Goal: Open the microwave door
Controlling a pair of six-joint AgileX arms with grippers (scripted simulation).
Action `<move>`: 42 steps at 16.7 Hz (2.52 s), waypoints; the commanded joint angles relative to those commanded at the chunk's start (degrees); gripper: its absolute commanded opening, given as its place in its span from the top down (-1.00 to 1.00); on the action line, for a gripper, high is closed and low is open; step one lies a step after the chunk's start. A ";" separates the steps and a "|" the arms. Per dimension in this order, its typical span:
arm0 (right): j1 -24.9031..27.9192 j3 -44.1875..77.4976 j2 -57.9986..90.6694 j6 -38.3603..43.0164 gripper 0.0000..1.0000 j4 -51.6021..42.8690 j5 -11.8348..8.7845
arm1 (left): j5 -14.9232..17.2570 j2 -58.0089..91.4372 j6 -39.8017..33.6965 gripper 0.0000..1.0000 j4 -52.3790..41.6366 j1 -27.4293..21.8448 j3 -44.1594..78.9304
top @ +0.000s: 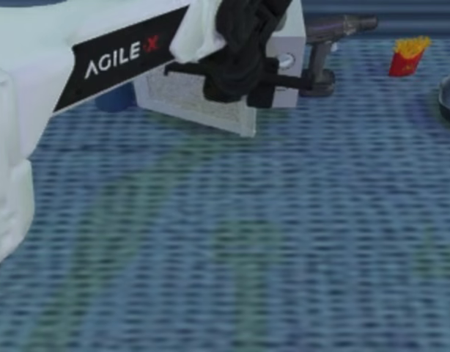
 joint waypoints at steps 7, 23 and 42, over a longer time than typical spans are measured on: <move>0.00 0.00 0.00 0.00 -1.00 0.00 0.00 | 2.30 -3.90 4.35 1.00 3.12 0.61 -6.06; 0.00 0.00 0.00 0.00 -1.00 0.00 0.00 | 3.27 -5.38 6.14 1.00 4.24 0.97 -8.54; 0.00 0.00 0.00 0.00 -1.00 0.00 0.00 | 6.72 -9.93 12.21 1.00 7.27 2.24 -15.24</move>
